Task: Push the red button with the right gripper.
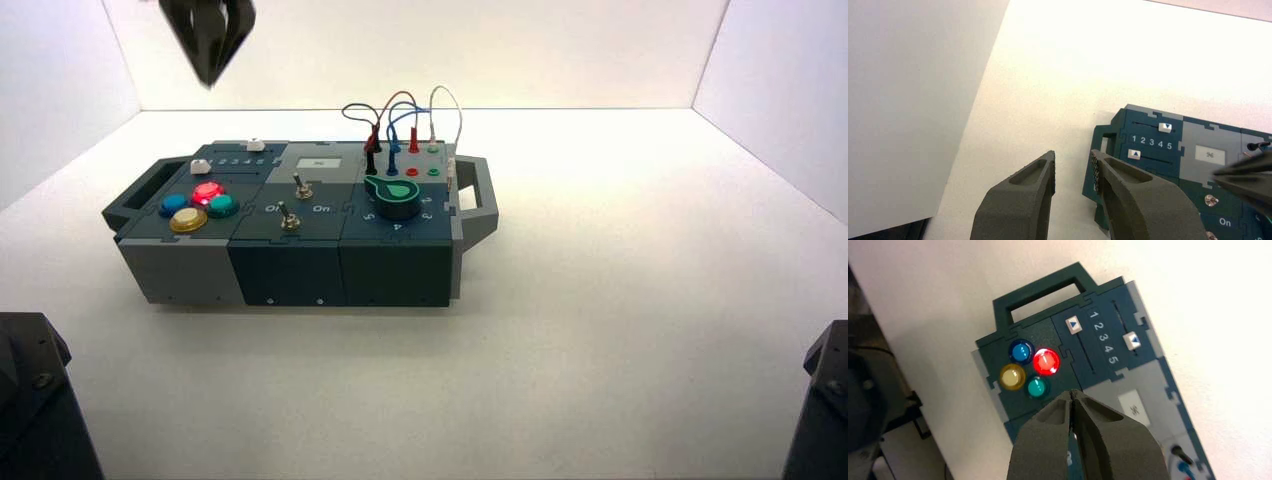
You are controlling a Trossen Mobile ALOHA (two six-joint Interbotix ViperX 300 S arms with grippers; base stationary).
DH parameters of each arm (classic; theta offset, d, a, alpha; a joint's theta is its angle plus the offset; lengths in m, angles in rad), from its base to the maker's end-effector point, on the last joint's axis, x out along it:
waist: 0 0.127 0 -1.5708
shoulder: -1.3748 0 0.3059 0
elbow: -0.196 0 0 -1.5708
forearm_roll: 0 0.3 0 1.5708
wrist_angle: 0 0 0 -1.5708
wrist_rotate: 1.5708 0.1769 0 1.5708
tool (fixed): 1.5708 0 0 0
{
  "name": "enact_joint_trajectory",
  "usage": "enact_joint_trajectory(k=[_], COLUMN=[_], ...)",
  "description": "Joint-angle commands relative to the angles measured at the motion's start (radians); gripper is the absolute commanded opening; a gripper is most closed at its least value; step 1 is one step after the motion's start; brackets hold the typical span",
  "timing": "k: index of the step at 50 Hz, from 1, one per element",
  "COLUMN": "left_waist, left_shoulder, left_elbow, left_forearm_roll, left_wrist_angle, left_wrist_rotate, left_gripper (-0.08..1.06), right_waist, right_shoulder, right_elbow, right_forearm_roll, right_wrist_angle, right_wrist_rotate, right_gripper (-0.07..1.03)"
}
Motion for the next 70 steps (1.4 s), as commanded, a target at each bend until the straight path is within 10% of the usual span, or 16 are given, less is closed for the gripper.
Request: enact_joint_trajectory(k=[1, 25, 50, 70], left_waist=[-0.011, -0.072, -0.222, -0.360], left_shoulder=[0.008, 0.061, 0.081, 0.080], left_elbow=[-0.020, -0.018, -0.012, 0.015], left_forearm_roll=[-0.002, -0.002, -0.005, -0.018], left_wrist_angle=[-0.009, 0.003, 0.037, 0.092], left_wrist_rotate=[0.003, 0.006, 0.021, 0.034], left_gripper=[0.41, 0.41, 0.50, 0.77], right_waist=[0.003, -0.044, -0.204, -0.417], right_shoulder=[-0.146, -0.545, -0.997, -1.281], right_elbow=[0.051, 0.391, 0.793, 1.078], right_forearm_roll=[-0.006, -0.021, -0.018, -0.018], right_wrist_angle=[-0.028, -0.115, -0.166, -0.169], right_wrist_rotate=[-0.003, 0.002, 0.051, 0.055], right_gripper=[-0.02, 0.02, 0.70, 0.88])
